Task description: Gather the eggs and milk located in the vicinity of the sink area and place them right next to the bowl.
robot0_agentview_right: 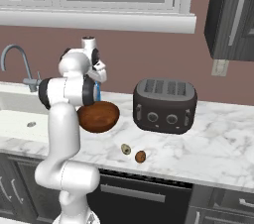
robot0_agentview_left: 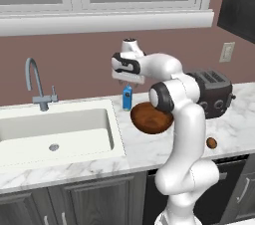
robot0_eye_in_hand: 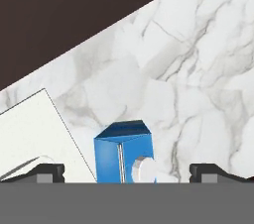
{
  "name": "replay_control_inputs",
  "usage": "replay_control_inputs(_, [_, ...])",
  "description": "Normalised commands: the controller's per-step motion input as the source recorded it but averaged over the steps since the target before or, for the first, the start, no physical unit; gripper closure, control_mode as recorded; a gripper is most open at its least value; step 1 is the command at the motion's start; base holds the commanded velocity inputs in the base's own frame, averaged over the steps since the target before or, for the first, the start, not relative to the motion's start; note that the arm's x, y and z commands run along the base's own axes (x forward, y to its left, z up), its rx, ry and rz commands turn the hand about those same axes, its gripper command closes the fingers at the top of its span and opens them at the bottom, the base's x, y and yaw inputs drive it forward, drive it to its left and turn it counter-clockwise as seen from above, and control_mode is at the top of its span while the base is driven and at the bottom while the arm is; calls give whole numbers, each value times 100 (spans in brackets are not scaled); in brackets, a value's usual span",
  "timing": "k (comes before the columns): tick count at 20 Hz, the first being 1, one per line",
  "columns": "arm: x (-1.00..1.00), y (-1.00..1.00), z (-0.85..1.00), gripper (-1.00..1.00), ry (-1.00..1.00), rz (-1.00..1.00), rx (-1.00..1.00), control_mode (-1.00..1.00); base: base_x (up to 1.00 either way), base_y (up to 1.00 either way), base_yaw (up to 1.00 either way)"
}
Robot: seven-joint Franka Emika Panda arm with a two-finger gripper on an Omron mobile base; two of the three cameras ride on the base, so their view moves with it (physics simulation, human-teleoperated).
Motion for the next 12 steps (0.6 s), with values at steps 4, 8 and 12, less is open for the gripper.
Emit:
replay_control_inputs(4, [5, 0, -20, -100, 5, 0, 2, -100, 0, 0, 0])
replay_control_inputs(8, [4, 0, -22, -100, 5, 0, 0, -100, 0, 0, 0])
replay_control_inputs(12, [6, 0, -21, -100, 4, 0, 0, -100, 0, 0, 0])
